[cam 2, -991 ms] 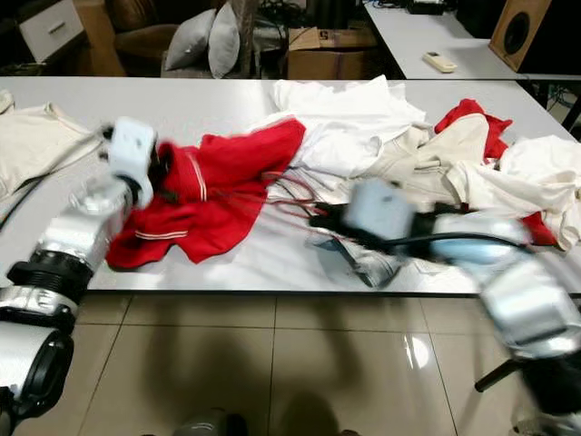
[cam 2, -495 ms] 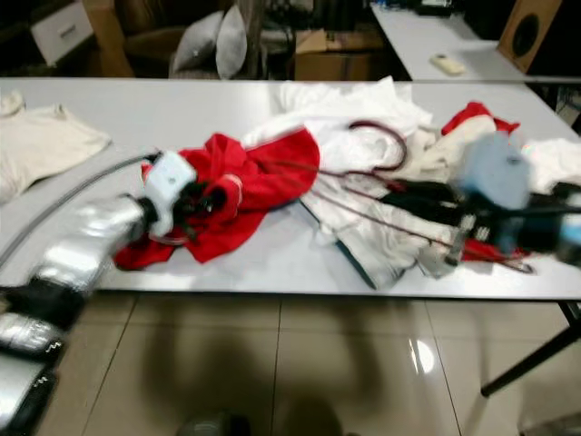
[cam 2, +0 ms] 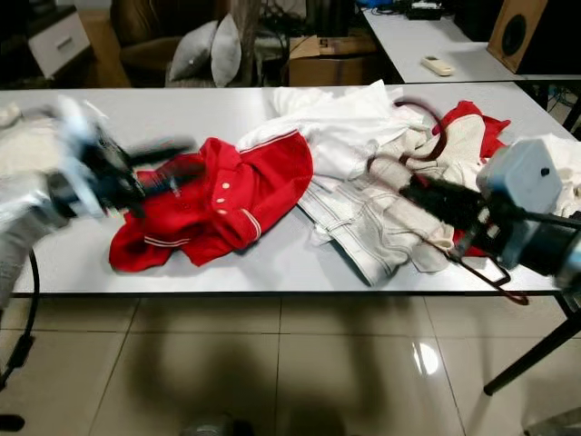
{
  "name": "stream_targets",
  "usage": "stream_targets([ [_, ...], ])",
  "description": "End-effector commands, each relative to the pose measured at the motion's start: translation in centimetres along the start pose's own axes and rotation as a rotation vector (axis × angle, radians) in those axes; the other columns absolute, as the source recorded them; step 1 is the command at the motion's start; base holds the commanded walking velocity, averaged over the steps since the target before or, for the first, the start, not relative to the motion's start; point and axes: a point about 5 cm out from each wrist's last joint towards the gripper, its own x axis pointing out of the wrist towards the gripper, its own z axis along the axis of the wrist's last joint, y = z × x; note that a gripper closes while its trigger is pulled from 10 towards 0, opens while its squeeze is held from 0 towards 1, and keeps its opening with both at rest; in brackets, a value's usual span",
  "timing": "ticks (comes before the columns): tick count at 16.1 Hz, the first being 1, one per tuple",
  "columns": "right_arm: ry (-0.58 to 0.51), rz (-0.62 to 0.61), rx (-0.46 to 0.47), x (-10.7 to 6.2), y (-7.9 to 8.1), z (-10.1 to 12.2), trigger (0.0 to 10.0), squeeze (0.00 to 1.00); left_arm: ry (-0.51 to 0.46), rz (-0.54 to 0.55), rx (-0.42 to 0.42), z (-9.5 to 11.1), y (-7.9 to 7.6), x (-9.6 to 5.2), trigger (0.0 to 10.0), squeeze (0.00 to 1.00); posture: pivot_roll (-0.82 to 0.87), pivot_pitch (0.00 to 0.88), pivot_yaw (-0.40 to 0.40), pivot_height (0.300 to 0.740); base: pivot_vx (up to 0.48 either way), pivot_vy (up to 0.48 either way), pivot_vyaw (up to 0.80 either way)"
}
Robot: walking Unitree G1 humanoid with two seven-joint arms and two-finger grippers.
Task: Hang hanger
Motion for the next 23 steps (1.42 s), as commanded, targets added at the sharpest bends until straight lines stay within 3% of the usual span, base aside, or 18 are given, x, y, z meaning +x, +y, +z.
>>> stream_targets([
  [1,-0.022,-0.118,0.044,0.7,0.1,0.2,10.0,0.00,0.003,0.120,0.009,-0.4,0.3,0.0,10.0,1.00,0.00,0.000,0.101,0.740,0.000,0.000,0.00],
  [2,-0.034,-0.173,0.079,1.2,0.3,-0.1,10.0,0.00,0.003,0.192,0.043,-0.8,0.3,0.2,10.0,0.89,0.00,0.001,0.100,0.740,0.000,0.000,0.00],
  [3,-0.083,-0.304,0.199,2.4,1.5,-0.6,10.0,0.00,0.019,0.360,0.066,-2.1,0.0,0.6,10.0,0.33,0.00,0.007,0.087,0.740,0.000,0.000,0.00],
  [5,-0.128,-0.317,0.297,3.3,3.4,-0.5,10.0,0.00,0.074,0.508,0.038,-3.7,0.0,0.4,10.0,0.04,0.00,0.012,0.081,0.740,0.000,0.000,0.00],
  [7,-0.131,-0.320,0.353,4.8,6.8,-0.7,10.0,0.00,0.171,0.603,0.023,-6.7,-1.5,0.3,10.0,0.00,0.00,0.019,0.077,0.740,0.000,0.000,0.00],
  [10,-0.094,-0.377,0.361,5.6,8.4,-2.0,10.0,0.00,0.181,0.613,0.009,-7.6,-3.1,0.6,10.0,0.00,0.02,0.031,0.064,0.740,0.000,0.197,0.00],
  [12,-0.051,-0.396,0.398,5.9,10.0,-3.0,10.0,0.00,0.224,0.655,0.003,-8.6,-3.7,-0.1,10.0,0.00,0.01,0.042,0.052,0.740,0.000,0.341,0.00],
  [16,-0.045,-0.401,0.363,5.9,10.5,-3.1,10.0,0.00,0.241,0.661,0.009,-9.0,-4.0,-0.1,10.0,0.00,0.01,0.050,0.050,0.740,0.000,0.352,0.00],
  [23,-0.038,-0.382,0.457,5.9,11.3,-3.9,10.0,0.00,0.236,0.649,-0.001,-8.9,-4.6,0.6,10.0,0.00,0.01,0.053,0.048,0.740,0.000,0.344,0.00],
])
